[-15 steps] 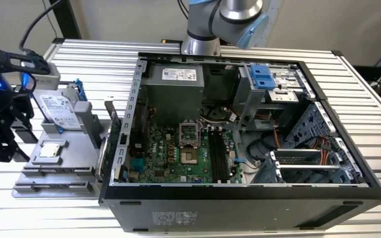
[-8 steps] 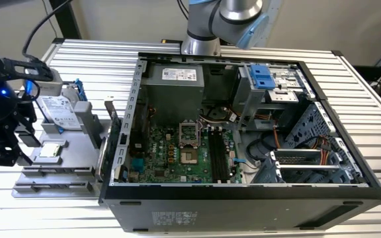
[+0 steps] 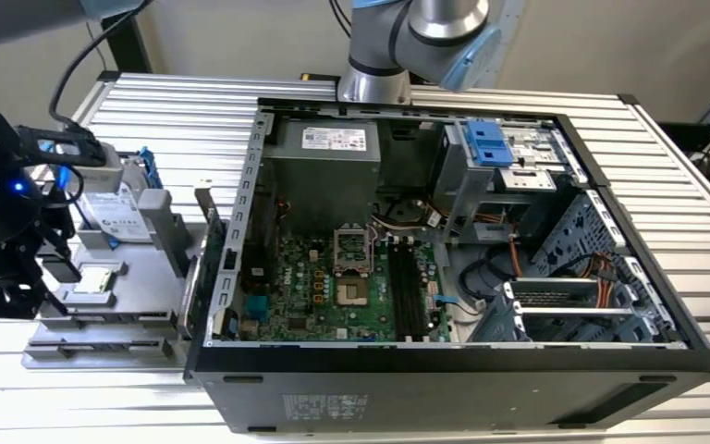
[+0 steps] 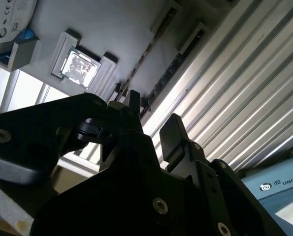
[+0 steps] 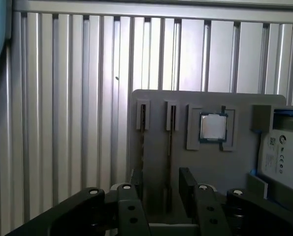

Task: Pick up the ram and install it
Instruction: 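Pick up the ram and move it above insertion slot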

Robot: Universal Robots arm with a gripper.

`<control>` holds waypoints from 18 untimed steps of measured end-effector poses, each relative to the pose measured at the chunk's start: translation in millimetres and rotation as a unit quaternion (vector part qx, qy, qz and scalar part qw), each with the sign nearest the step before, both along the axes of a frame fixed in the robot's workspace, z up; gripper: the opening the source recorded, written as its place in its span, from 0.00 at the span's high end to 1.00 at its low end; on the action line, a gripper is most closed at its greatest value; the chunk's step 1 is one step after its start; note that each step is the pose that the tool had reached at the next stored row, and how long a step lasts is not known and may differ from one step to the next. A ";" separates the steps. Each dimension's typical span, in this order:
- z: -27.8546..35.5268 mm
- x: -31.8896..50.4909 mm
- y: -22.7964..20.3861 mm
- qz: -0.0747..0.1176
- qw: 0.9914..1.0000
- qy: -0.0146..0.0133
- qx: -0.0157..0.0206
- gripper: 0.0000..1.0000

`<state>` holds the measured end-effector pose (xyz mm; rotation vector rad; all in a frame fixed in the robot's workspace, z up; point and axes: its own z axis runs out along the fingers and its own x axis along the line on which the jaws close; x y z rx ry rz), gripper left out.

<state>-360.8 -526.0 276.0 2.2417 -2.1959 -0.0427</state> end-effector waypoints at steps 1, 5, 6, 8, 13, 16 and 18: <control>-1.8 0.0 0.0 0.000 1.000 0.000 0.000 0.00; -9.1 0.0 -0.1 0.000 1.000 0.000 0.000 0.00; -10.9 0.0 -0.2 0.000 1.000 0.000 0.000 0.00; -14.3 -0.1 -0.5 0.000 1.000 0.000 -0.001 0.00; -21.2 0.0 -2.8 0.000 1.000 0.000 -0.002 0.00; -25.3 0.0 -3.8 0.000 1.000 0.000 -0.002 0.00; -28.0 0.0 -4.3 0.000 1.000 0.000 -0.003 0.00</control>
